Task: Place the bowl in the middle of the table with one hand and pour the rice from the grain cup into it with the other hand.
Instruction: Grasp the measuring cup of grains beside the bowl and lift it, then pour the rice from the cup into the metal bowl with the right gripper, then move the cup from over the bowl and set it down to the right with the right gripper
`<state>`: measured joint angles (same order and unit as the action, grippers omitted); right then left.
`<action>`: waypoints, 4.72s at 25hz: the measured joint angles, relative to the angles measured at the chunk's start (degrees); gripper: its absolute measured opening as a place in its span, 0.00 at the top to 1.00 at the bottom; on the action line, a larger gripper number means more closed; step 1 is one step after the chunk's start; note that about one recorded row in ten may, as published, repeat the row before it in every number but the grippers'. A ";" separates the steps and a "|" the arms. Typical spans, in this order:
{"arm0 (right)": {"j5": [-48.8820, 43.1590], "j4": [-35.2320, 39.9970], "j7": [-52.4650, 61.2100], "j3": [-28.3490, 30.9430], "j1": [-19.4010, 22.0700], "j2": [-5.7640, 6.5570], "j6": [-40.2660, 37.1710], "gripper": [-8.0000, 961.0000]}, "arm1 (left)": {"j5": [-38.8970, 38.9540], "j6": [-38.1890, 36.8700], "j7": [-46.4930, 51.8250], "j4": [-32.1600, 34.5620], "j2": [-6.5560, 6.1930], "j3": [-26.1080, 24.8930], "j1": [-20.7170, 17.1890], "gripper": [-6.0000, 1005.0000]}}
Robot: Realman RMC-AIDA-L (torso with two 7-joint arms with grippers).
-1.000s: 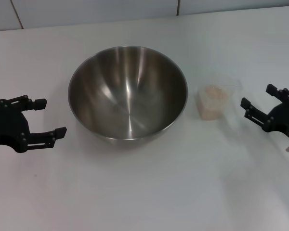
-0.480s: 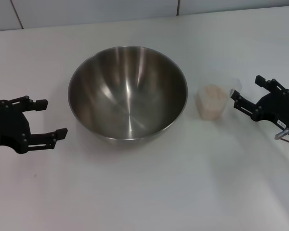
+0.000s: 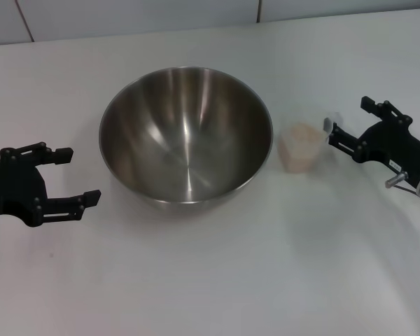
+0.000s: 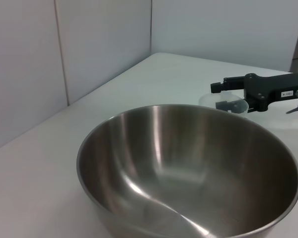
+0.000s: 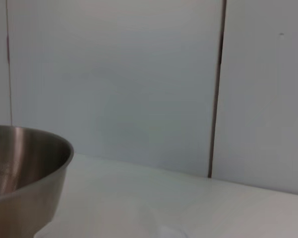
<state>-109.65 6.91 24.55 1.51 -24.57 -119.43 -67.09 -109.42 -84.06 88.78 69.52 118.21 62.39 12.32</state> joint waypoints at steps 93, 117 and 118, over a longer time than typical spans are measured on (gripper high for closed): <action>-16.18 -29.74 -173.05 12.50 -6.81 -0.45 -7.30 0.98 | -0.70 -1.35 0.34 0.20 0.12 1.59 2.99 0.14; -2.57 -51.09 -67.13 29.99 8.51 0.94 -8.06 0.98 | -0.52 -1.36 0.32 0.51 0.18 1.59 3.29 0.14; -2.57 -48.99 -62.91 30.44 8.47 0.88 -8.64 0.98 | -0.52 -1.36 0.32 0.52 0.18 1.59 3.30 0.14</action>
<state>-112.23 -42.08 -38.36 31.95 -16.11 -118.55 -75.74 -109.94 -85.42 89.10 70.04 118.39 63.98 15.62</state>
